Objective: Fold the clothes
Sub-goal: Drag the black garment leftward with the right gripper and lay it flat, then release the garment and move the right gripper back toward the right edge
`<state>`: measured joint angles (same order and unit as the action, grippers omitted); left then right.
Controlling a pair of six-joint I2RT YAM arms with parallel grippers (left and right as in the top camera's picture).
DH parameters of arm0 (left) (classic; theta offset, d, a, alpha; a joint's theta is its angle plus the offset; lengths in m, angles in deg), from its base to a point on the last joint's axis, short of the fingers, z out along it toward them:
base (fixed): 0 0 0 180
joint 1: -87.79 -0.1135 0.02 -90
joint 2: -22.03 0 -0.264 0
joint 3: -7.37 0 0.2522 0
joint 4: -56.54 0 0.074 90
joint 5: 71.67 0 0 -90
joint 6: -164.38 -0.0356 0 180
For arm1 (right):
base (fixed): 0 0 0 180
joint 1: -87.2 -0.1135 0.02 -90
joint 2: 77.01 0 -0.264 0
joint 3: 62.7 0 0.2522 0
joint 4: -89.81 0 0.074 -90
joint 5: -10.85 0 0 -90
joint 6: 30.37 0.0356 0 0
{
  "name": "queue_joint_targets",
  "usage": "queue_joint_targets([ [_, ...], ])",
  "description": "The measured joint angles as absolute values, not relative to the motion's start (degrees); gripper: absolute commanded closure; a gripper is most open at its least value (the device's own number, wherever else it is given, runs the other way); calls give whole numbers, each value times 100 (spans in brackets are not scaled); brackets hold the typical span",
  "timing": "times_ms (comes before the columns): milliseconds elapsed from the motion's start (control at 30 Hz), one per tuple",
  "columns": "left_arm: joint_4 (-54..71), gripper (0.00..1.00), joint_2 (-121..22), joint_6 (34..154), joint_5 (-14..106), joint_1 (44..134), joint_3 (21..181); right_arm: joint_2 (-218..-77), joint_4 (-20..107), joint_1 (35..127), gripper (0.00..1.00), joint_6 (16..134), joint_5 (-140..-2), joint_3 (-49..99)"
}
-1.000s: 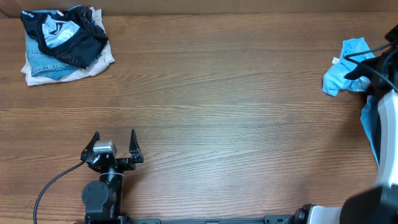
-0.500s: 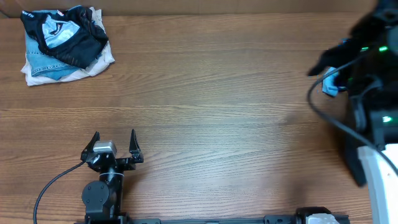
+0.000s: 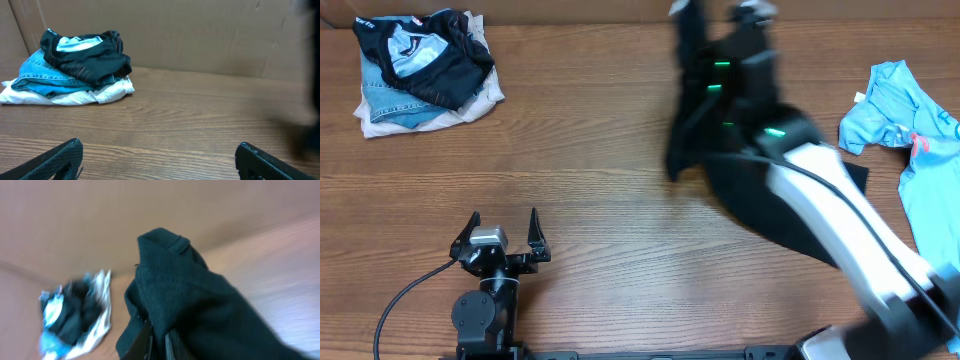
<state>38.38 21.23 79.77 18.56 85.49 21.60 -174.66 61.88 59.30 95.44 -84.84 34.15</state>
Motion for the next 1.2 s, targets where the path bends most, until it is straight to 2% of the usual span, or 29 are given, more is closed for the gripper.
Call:
queue_joint_targets([
  [167,3838,0,2123,7977,1856,8549,2160,-18803,7150,5276,96,10191,-7641,3415],
  [400,3838,0,2123,7977,1856,8549,2160,-19168,7574,4227,95,10700,-7210,3415],
  [433,3838,0,2123,7977,1856,8549,2160,-19168,7650,4083,91,10737,-7186,3415],
  [500,3838,0,2123,7977,1856,8549,2160,-19168,7740,3840,76,10809,-7134,3415],
  [633,3840,0,2123,7977,1856,8549,2160,-19166,7875,3611,68,10814,-7038,3417],
  [767,3838,0,2123,7977,1856,8549,2160,-19162,7851,3707,60,10556,-7027,3419],
  [1033,3838,0,2123,7977,1856,8549,2160,-18508,6494,4669,33,9817,-7433,3419],
  [1200,3836,0,2123,7977,1856,8549,2160,-17739,5423,5825,32,9465,-7796,3450],
])
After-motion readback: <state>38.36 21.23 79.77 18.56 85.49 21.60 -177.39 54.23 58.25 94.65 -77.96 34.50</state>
